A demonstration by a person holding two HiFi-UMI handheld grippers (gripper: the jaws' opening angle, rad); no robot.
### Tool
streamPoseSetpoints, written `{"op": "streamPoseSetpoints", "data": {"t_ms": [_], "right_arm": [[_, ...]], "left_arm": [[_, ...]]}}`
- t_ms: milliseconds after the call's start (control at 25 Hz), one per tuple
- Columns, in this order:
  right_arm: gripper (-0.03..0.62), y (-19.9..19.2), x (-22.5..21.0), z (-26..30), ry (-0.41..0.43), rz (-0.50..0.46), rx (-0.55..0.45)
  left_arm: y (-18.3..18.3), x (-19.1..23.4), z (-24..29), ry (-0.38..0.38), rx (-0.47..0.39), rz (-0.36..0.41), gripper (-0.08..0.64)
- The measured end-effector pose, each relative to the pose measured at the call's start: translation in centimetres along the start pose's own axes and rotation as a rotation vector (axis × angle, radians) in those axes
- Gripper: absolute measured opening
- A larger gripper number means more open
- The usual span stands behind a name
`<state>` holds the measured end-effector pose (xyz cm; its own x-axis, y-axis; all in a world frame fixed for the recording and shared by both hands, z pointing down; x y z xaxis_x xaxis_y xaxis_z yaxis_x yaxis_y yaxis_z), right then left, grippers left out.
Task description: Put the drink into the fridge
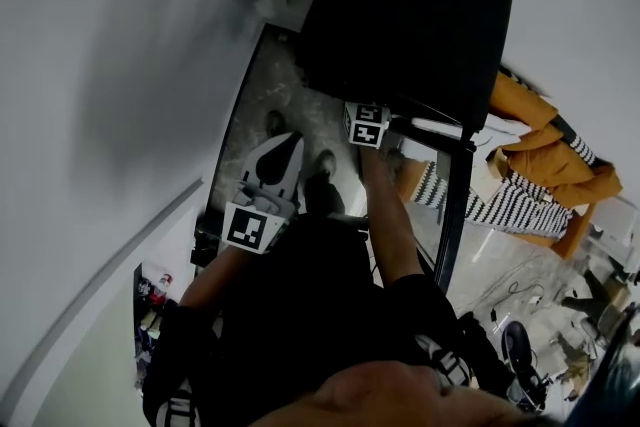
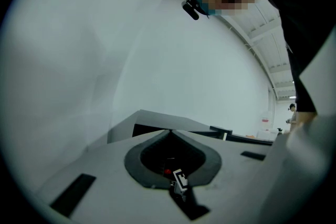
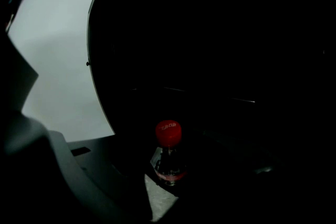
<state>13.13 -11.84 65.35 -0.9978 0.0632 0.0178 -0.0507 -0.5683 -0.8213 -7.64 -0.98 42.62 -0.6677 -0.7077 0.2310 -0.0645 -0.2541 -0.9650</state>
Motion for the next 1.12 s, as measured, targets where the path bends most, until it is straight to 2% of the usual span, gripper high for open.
{"op": "streamPoseSetpoints", "data": {"t_ms": [560, 800, 1120], "right_arm": [[0.142, -0.9, -0.7, 4.0, -0.011, -0.003, 0.005], [0.143, -0.1, -0.7, 4.8, -0.016, 0.004, -0.009], [0.143, -1.5, -0.7, 6.0, -0.018, 0.004, 0.019]], "left_arm": [[-1.0, 0.9, 0.8, 0.002, 0.032, -0.006, 0.006], [-1.0, 1.0, 0.9, -0.003, 0.037, -0.007, 0.006], [-1.2, 1.4, 1.0, 0.004, 0.043, -0.010, 0.006]]}}
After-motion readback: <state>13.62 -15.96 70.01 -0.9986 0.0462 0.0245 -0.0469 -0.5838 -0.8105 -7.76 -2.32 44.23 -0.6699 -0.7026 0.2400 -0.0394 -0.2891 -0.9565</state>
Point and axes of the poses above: the fingertips, and each gripper's own axes: z forward along the fingers, x to its left, y out of its top, the point moved 8 cm from there along -z, backward along the fingers, and after that the axes turned 6 degrees about -y, right-handed, at the moved point
